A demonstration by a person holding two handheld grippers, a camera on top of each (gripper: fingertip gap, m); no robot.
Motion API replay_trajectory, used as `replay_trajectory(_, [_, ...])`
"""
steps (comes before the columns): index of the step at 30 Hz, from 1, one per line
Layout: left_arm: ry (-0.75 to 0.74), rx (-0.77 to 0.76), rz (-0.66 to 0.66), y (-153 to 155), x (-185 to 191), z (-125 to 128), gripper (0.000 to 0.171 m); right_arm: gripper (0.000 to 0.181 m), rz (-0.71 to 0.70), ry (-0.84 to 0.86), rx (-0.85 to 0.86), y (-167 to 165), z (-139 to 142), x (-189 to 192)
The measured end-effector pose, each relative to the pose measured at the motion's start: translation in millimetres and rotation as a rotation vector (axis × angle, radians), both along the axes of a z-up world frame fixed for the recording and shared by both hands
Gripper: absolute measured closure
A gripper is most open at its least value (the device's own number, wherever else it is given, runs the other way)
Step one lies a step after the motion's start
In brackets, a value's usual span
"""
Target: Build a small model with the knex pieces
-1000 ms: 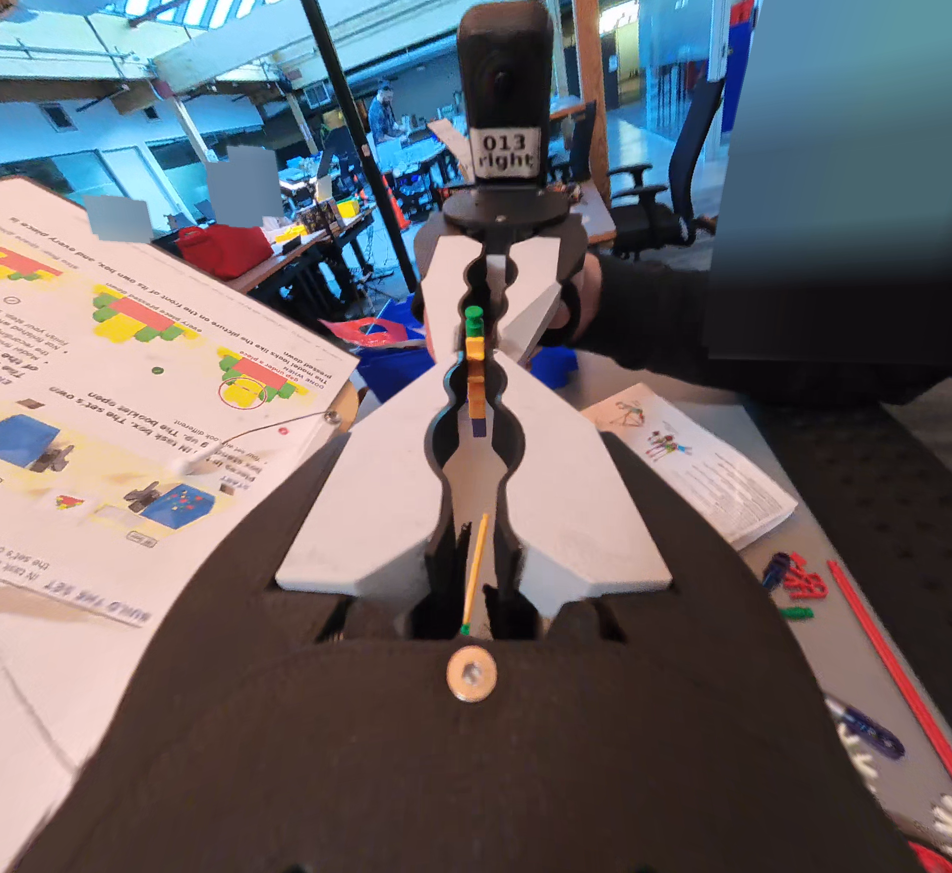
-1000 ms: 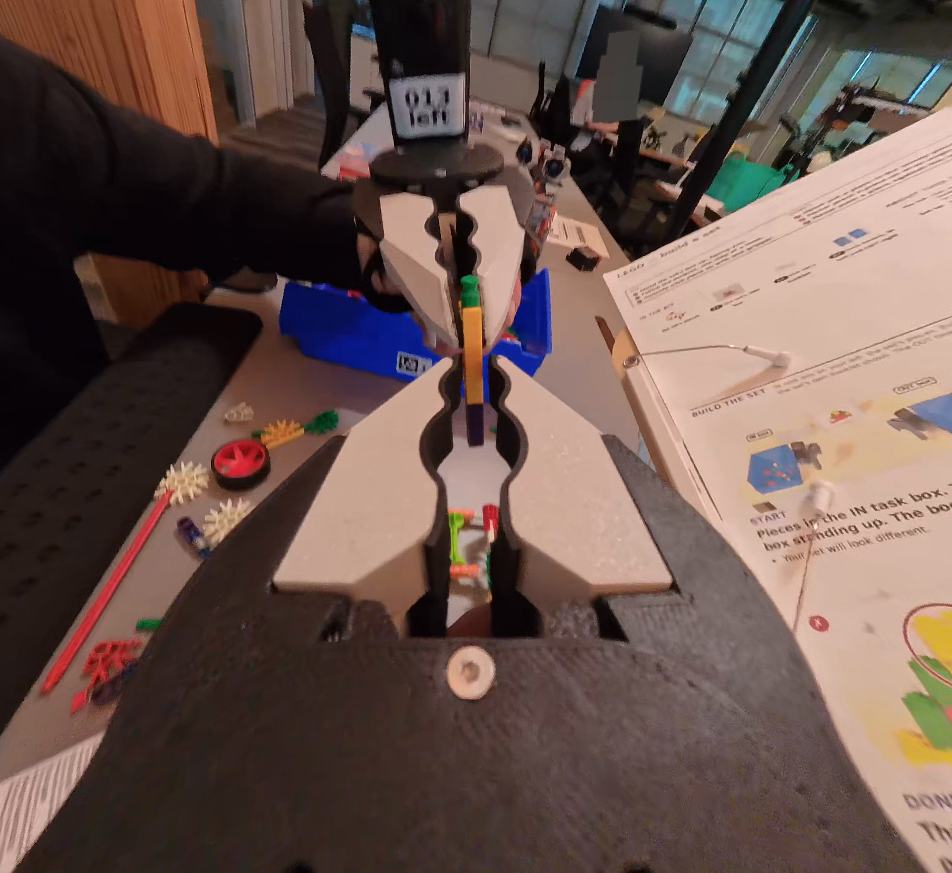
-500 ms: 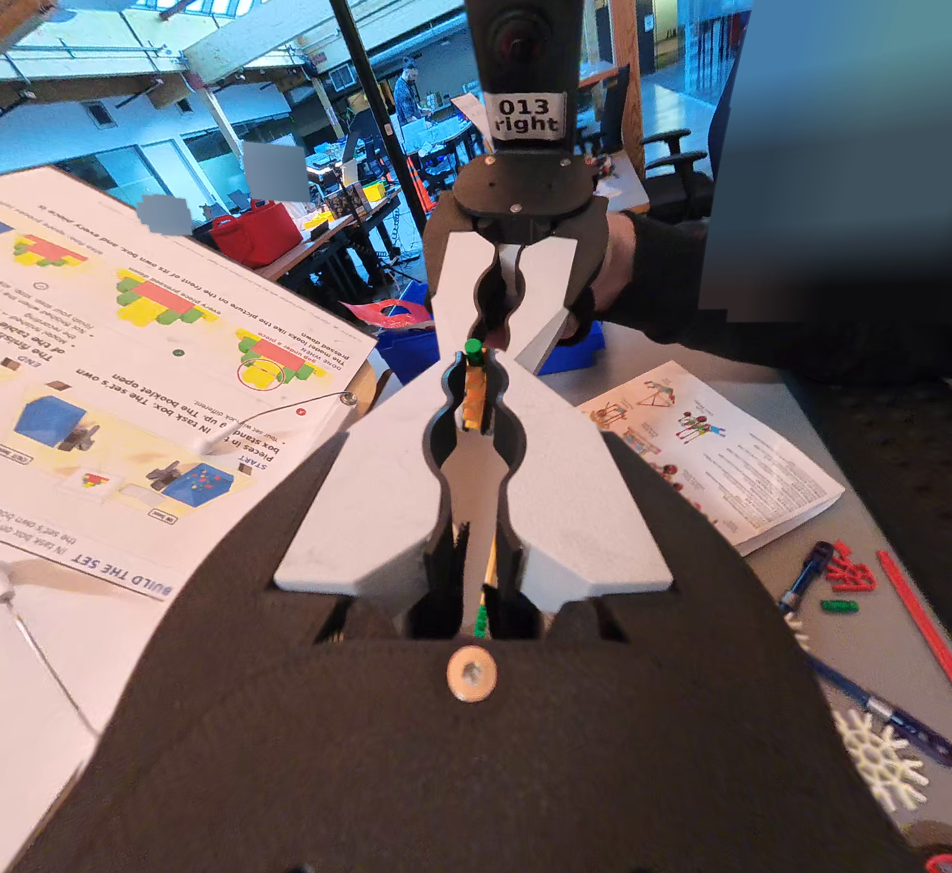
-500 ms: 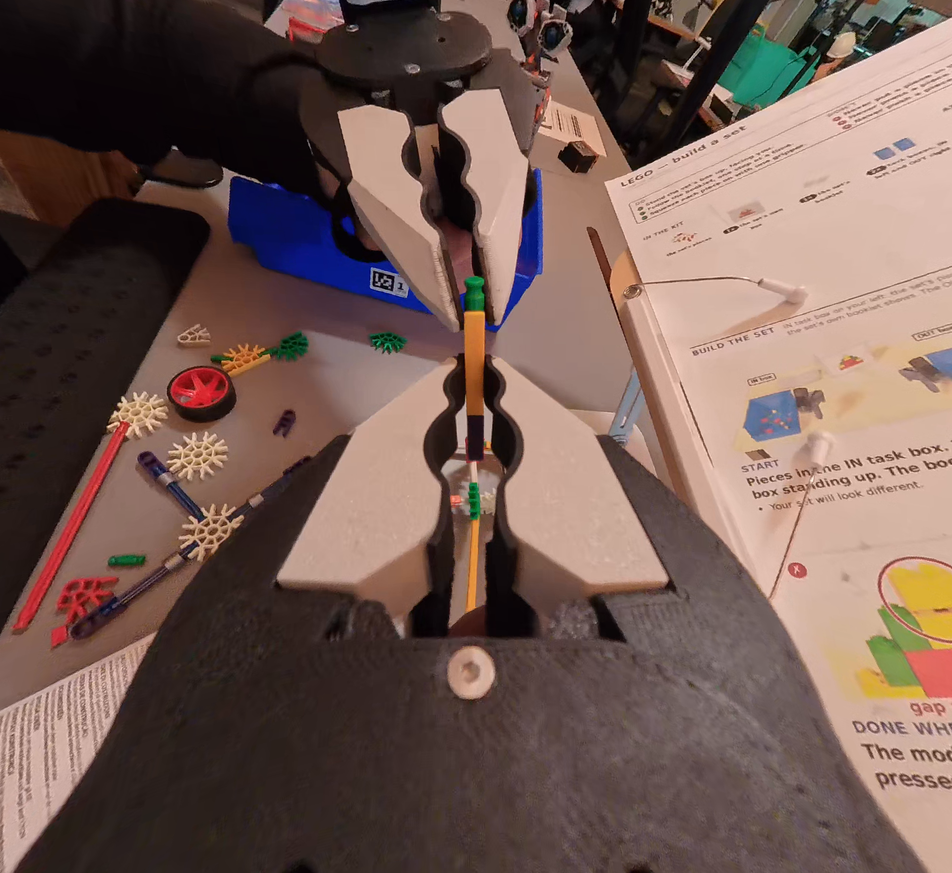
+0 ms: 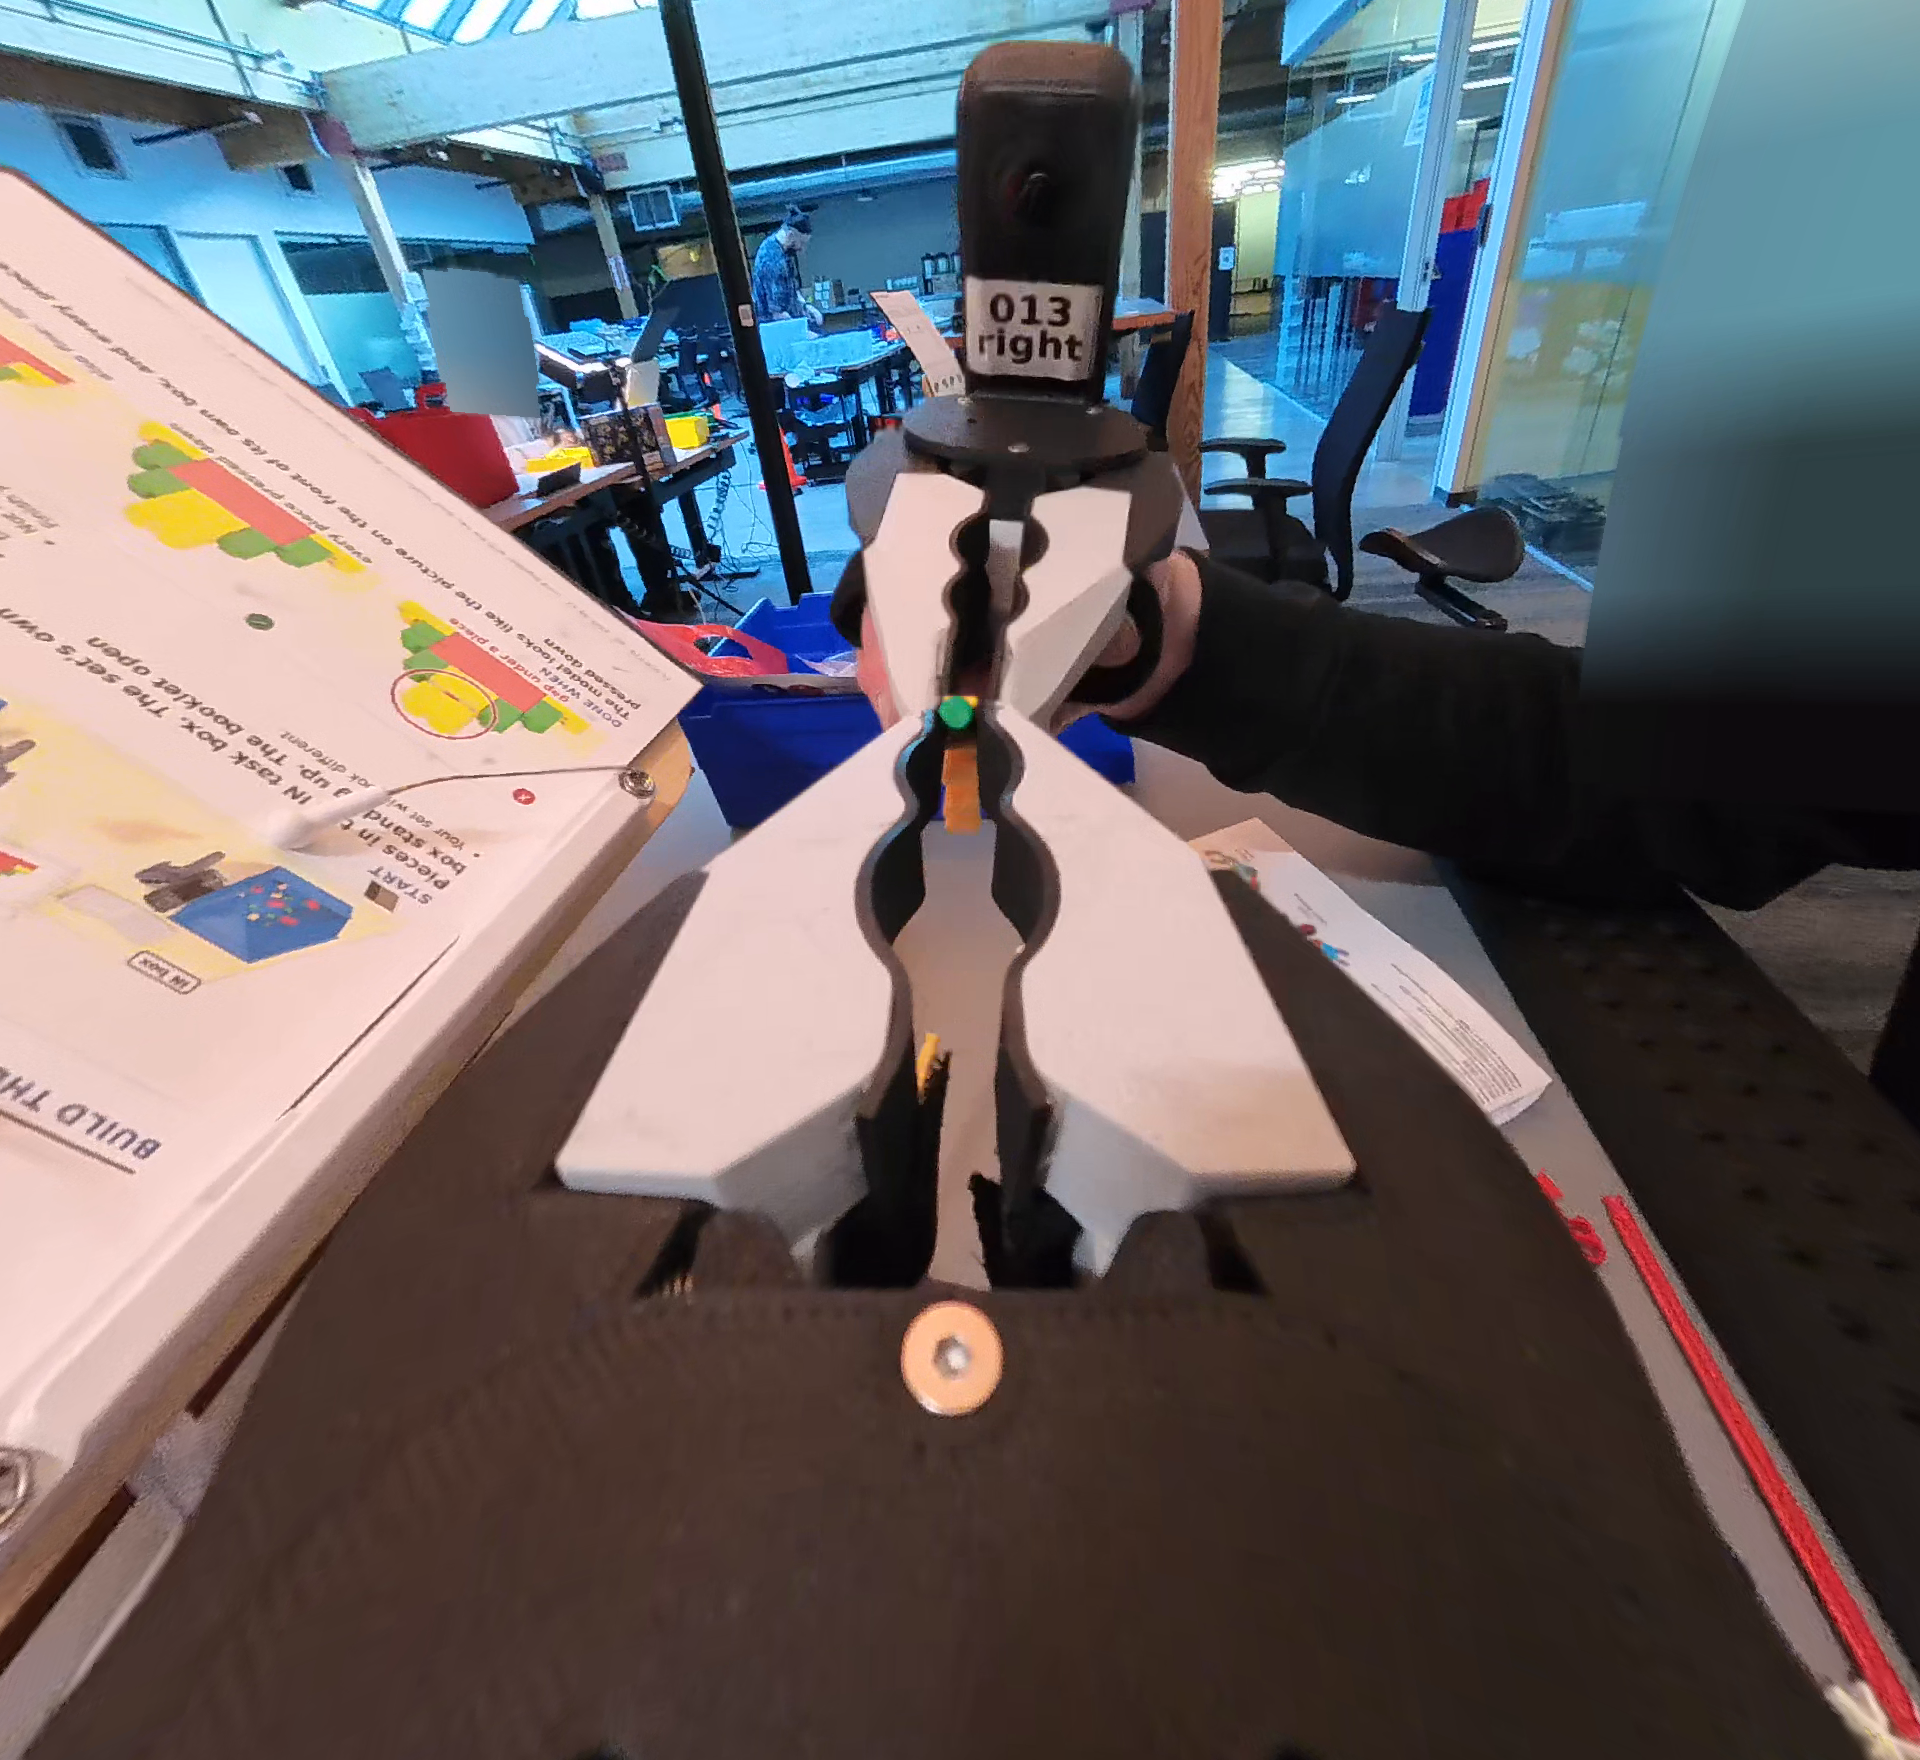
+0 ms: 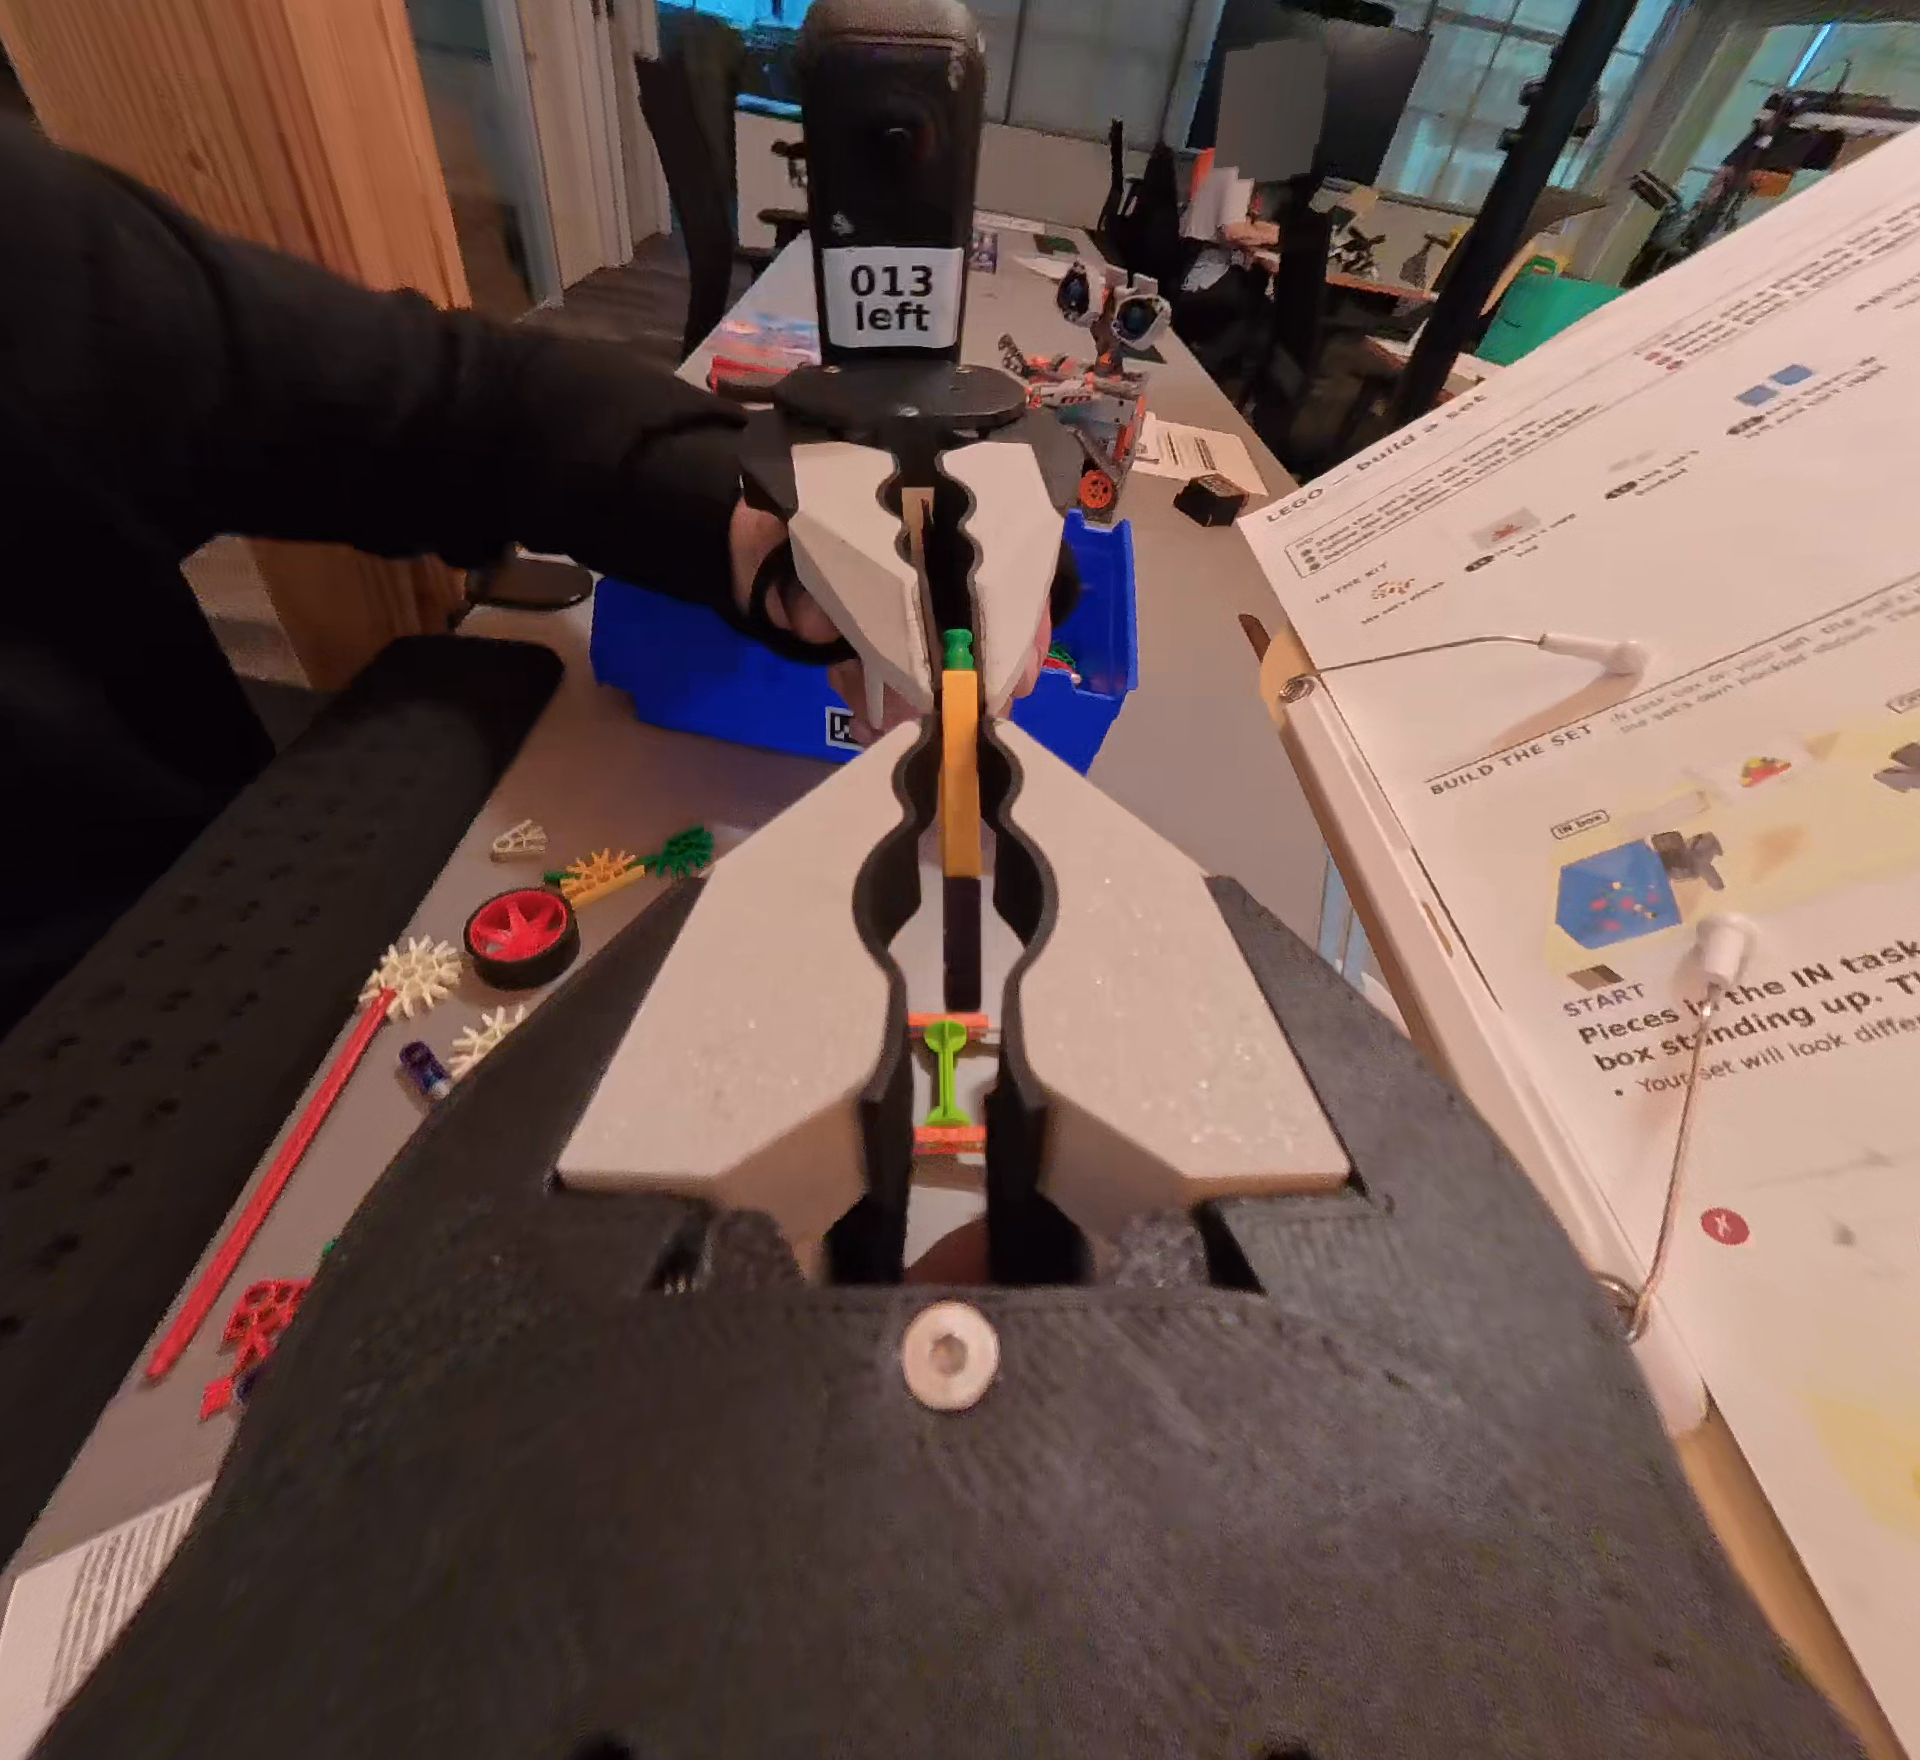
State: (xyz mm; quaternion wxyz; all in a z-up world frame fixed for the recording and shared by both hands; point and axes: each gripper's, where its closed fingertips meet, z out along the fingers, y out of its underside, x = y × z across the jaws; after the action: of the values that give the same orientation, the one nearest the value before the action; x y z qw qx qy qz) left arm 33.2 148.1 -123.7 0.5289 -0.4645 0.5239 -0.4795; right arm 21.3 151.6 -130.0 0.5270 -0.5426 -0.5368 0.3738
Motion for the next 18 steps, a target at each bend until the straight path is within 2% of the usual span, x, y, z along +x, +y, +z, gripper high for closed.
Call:
replay_trajectory(6, [-0.022,-0.018,-0.012,1,-1,0,0.168,0.171,-0.047,-0.081,0.069,2,-9,-3])
replay_trajectory(11, [0.008,0.027,0.012,1,0,-2,0.166,0.178,-0.086,-0.144,0.110,7,-15,-5])
replay_trajectory(15, [0.072,0.210,0.118,9,-2,-4,0.159,0.178,-0.135,-0.191,0.107,15,-19,-2])
replay_trajectory(18, [0.166,0.350,0.182,14,-1,-11,0.163,0.178,-0.158,-0.232,0.121,18,-23,-1])
